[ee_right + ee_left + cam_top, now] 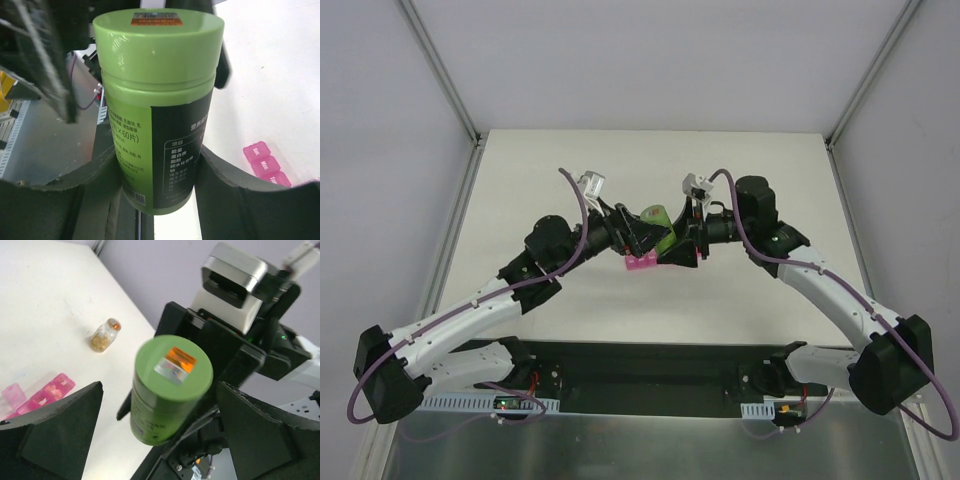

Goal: Sort the pills into containers

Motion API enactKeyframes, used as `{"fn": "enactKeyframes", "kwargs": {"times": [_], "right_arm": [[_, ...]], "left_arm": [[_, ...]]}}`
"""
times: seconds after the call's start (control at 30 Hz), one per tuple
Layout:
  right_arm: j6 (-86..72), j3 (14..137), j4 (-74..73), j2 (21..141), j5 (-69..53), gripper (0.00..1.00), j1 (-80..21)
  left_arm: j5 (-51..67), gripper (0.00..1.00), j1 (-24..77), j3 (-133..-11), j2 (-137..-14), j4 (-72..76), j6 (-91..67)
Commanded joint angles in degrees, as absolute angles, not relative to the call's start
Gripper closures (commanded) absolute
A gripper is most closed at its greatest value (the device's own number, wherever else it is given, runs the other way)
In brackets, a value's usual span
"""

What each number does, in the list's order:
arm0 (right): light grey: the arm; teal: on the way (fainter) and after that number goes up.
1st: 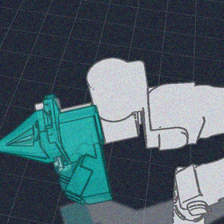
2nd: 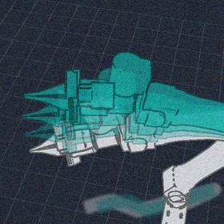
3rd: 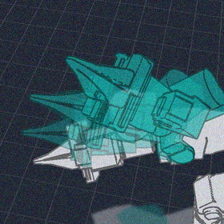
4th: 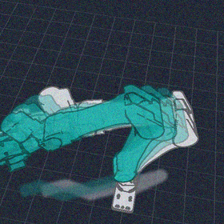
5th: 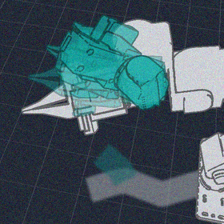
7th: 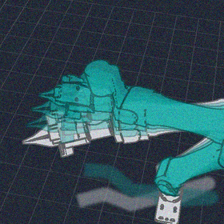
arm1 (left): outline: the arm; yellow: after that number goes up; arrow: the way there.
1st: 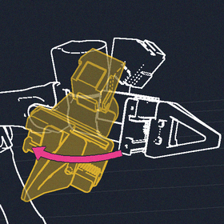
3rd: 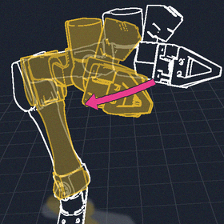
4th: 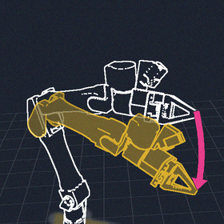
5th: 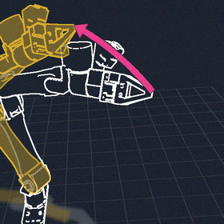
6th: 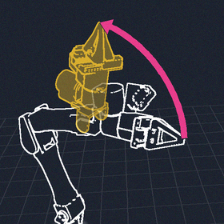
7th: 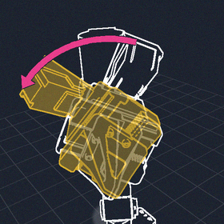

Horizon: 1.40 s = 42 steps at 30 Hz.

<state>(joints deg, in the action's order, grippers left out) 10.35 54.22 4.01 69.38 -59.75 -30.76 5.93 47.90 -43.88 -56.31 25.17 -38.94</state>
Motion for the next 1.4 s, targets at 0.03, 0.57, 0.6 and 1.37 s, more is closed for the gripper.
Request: {"fn": "enactKeyframes", "kwargs": {"times": [0.03, 0.57, 0.6, 1.37], "right_arm": [[20.12, 58.18, -1.67, 67.50, -63.11, 0.77, -32.43], [25.22, 60.12, -7.56, 67.59, -62.32, 0.75, -32.52], [25.40, 60.29, -7.73, 67.41, -62.31, 0.73, -32.43], [8.96, 64.43, 1.93, 73.21, -62.14, 0.21, -33.49]], "left_arm": [[8.52, 0.09, 47.72, -49.04, -57.22, 19.07, -36.39], [13.89, 0.81, 47.72, -50.54, -58.36, 17.84, -37.17], [13.19, 0.86, 47.72, -49.75, -58.10, 18.45, -37.79], [2.46, 0.95, 47.72, -37.26, -49.13, 41.84, -44.21]]}}
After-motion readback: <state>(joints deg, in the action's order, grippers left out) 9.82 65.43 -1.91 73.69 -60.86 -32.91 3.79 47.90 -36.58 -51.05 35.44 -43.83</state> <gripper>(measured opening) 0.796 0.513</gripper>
